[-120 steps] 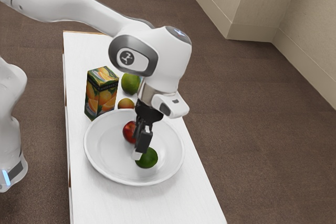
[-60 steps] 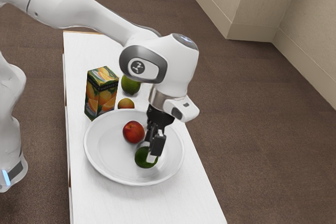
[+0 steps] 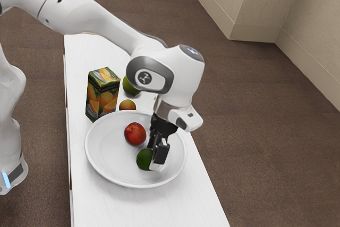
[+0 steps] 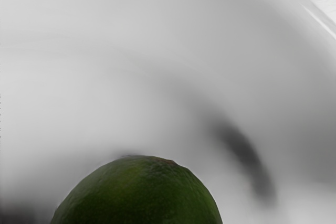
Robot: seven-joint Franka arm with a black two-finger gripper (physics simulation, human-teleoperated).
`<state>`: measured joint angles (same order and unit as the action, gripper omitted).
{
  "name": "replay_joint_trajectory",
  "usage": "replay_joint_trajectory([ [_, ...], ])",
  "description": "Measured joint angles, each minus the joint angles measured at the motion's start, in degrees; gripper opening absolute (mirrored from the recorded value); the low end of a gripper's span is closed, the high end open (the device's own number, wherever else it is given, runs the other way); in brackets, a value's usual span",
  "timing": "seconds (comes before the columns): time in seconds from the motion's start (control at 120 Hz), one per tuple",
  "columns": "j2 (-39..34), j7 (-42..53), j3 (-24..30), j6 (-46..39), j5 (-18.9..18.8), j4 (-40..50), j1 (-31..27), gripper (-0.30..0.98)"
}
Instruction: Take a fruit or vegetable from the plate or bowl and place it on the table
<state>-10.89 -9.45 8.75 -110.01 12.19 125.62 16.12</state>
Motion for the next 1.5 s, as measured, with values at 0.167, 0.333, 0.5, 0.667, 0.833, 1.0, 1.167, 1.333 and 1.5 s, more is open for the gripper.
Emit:
replay_joint_trajectory([
  [0.167, 0.96, 0.01, -0.2, -0.21, -0.26, 0.11, -0.4, 0.69],
  [0.333, 1.46, 0.02, -0.22, -0.31, -0.52, 0.36, -1.04, 0.69],
  [0.5, 2.29, 0.03, -0.22, -0.37, -0.61, 0.44, -0.96, 0.69],
  [0.667, 3.22, 0.03, -0.22, -0.43, -0.6, 0.44, -0.91, 0.69],
  [0.833, 3.62, 0.03, -0.22, -0.45, -0.6, 0.44, -0.99, 0.6],
  [1.0, 3.7, 0.03, -0.23, -0.44, -0.88, 0.44, -1.23, 0.43],
  [1.167, 3.68, 0.0, -0.24, -0.41, -2.42, 0.26, -1.5, 0.29],
  [1.333, 3.25, -0.01, -0.24, -0.12, -3.02, -0.02, -1.74, 0.28],
  [1.5, -2.54, 0.17, 2.19, 1.31, -2.76, -0.45, -1.66, 0.3],
])
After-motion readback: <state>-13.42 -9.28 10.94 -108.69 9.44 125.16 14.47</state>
